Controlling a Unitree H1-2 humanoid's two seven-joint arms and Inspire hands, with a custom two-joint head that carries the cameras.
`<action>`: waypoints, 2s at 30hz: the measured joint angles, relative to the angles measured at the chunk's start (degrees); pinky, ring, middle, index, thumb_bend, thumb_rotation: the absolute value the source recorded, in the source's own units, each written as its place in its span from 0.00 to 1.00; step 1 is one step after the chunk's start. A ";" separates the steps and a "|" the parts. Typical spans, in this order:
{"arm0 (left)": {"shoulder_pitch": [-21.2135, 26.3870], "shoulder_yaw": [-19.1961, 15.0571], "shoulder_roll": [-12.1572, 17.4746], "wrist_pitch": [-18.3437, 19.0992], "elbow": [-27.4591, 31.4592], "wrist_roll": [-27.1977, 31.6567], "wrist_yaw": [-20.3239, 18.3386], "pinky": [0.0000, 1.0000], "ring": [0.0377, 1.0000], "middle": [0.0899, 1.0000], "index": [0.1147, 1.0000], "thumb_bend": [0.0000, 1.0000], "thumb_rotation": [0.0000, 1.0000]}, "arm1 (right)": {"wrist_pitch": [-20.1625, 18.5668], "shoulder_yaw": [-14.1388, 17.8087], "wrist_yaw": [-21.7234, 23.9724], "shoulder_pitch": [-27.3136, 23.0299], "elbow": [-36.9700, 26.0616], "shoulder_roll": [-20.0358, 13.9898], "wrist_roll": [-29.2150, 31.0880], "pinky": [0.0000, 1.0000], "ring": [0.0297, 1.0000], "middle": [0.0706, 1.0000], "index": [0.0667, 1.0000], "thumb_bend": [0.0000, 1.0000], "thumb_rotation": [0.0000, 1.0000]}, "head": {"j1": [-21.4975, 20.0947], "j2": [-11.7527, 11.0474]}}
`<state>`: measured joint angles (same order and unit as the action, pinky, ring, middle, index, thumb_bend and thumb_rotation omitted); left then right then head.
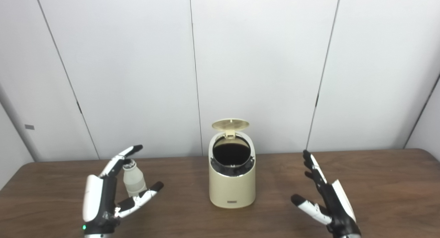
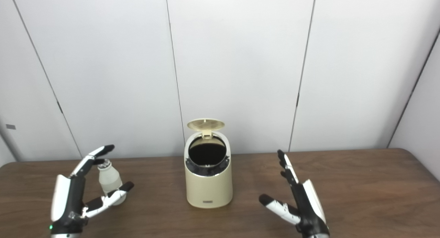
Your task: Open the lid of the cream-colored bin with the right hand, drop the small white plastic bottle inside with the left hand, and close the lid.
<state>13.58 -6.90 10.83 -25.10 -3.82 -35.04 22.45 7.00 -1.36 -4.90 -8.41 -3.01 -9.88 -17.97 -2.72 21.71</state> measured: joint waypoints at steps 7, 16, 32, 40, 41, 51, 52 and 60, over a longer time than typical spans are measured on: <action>0.31 -1.28 -0.09 2.21 -0.92 -5.26 6.86 0.72 0.81 0.76 0.76 0.92 0.31 | 2.67 0.65 0.00 1.48 2.84 -0.57 1.11 0.93 0.98 0.99 1.00 1.00 0.85 | 1.75 0.00; 1.37 -2.81 -0.49 4.30 -2.00 -0.59 9.08 0.78 0.85 0.81 0.79 0.92 0.32 | 2.77 1.07 0.02 2.19 3.44 -0.73 1.65 0.91 0.97 0.99 1.00 1.00 0.84 | 2.72 -0.18; 1.19 -3.55 -0.87 26.57 2.19 20.21 -9.60 0.94 0.96 0.94 0.96 1.00 0.48 | 4.21 1.15 0.02 2.15 4.02 -0.72 1.75 0.91 0.97 0.98 0.99 1.00 0.84 | 2.99 -0.35; 1.27 -3.23 -0.32 26.56 -2.98 24.83 -12.15 0.92 0.94 0.94 0.97 1.00 0.45 | 4.19 1.27 0.18 2.16 4.03 -0.72 1.78 0.89 0.97 0.98 0.99 1.00 0.83 | 3.34 -0.26; 1.31 -2.89 0.09 26.55 -3.63 25.02 -12.75 0.91 0.93 0.94 0.97 1.00 0.45 | 4.18 1.27 0.19 2.16 4.01 -0.72 1.78 0.90 0.97 0.98 0.99 1.00 0.83 | 3.34 -0.26; 2.60 -0.96 2.22 26.82 -9.63 26.09 -15.11 0.78 0.87 0.90 0.94 1.00 0.45 | 4.05 1.45 0.26 2.30 3.35 -0.70 1.67 0.91 0.97 0.98 0.99 1.00 0.84 | 3.34 -0.35; 2.74 -0.62 2.28 26.82 -9.72 25.87 -15.07 0.77 0.86 0.90 0.93 1.00 0.46 | 4.05 1.46 0.26 2.30 3.35 -0.70 1.65 0.91 0.97 0.98 0.99 1.00 0.84 | 3.34 -0.35; 5.18 0.46 2.65 25.94 -13.17 24.29 -13.45 0.69 0.81 0.87 0.93 1.00 0.38 | 3.98 1.49 0.27 2.36 3.39 -0.73 1.65 0.87 0.97 0.98 0.99 1.00 0.84 | 3.16 -0.35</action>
<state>18.76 -6.44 13.48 0.84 -17.00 -10.75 9.00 10.98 0.13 -4.63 -6.05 0.38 -10.61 -16.32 0.44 21.36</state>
